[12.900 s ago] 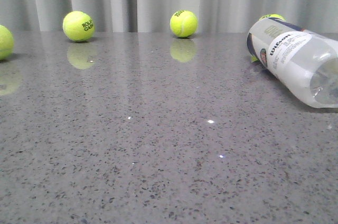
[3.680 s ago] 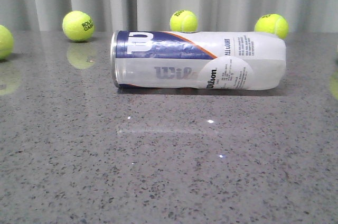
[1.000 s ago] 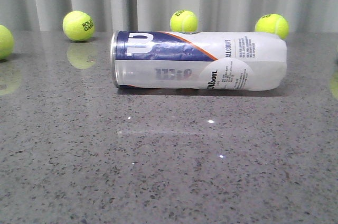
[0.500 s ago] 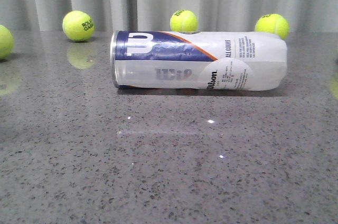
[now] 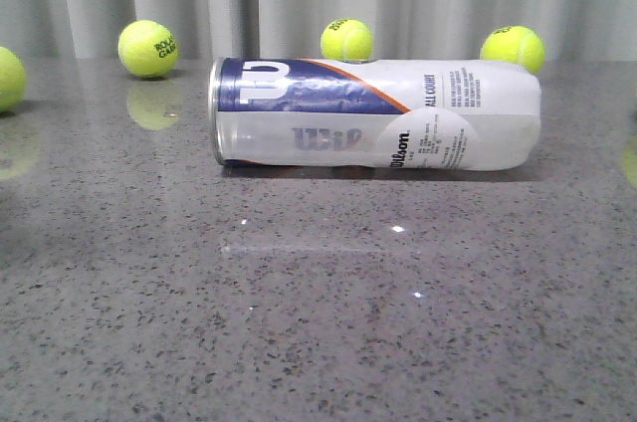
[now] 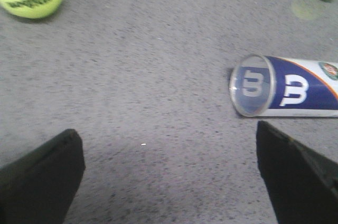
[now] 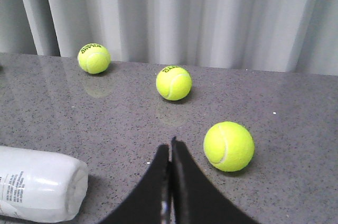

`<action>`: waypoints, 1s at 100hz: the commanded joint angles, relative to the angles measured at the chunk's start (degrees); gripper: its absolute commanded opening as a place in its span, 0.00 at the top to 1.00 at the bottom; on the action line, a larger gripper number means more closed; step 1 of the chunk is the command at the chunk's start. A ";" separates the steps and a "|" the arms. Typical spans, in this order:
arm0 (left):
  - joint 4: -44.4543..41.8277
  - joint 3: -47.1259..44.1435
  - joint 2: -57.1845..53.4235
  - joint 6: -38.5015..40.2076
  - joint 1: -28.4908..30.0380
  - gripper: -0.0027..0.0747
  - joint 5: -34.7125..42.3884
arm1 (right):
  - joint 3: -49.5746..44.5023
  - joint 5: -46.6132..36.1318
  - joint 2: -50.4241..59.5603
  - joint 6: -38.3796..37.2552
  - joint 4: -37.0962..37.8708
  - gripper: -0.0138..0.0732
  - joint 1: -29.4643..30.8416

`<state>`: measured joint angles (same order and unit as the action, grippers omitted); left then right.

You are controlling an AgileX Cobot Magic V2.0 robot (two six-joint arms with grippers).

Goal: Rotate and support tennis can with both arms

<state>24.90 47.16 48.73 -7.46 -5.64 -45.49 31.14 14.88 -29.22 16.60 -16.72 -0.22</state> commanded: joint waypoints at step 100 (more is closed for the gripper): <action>56.27 16.85 45.39 -47.16 -10.03 0.14 -13.81 | 1.37 -4.58 0.03 -0.12 -0.63 0.92 0.45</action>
<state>76.87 61.28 94.41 -54.60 -13.86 -57.14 31.14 14.88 -29.22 16.50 -16.72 -0.22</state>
